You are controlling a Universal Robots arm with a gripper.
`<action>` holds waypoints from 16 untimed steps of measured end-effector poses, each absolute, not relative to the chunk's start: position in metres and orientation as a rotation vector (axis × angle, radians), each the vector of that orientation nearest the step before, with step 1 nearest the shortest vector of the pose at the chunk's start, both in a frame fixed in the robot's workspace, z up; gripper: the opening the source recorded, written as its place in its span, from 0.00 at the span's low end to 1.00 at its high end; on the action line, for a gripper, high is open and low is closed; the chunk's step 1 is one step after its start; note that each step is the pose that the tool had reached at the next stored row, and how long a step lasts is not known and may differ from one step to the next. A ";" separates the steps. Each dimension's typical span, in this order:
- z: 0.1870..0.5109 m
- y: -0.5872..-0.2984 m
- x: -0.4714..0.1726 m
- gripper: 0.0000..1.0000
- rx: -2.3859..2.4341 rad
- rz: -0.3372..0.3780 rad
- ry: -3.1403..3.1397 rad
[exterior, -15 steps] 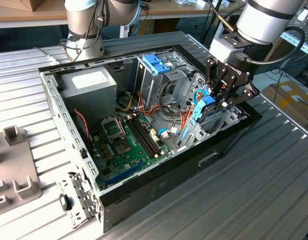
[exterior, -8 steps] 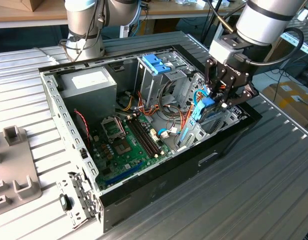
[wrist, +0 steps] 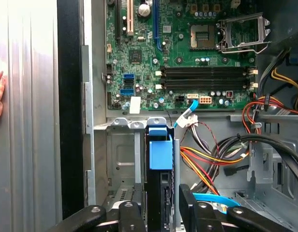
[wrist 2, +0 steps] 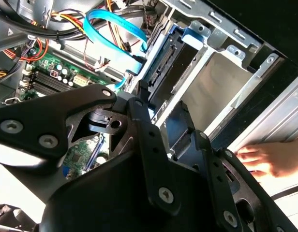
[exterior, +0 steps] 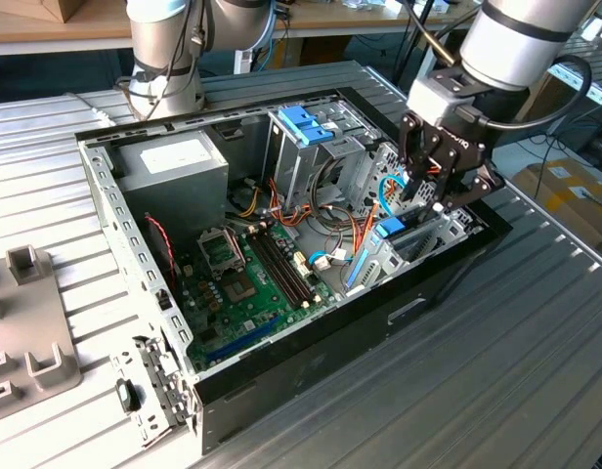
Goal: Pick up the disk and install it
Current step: 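Insert the disk into the insertion slot, then insert the first disk wire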
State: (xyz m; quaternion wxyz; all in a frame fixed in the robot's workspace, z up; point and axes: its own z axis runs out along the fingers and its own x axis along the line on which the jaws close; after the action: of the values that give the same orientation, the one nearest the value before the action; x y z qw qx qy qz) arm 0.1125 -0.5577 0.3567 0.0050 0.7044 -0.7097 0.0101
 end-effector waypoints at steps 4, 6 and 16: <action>0.356 -0.558 0.112 0.43 2.206 0.032 -2.222; 0.352 -0.558 0.112 0.43 2.206 0.032 -2.223; 0.352 -0.558 0.112 0.43 2.206 0.032 -2.223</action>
State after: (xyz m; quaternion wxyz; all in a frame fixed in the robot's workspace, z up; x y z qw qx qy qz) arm 0.1120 -0.5577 0.3519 0.0050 0.7044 -0.7097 0.0101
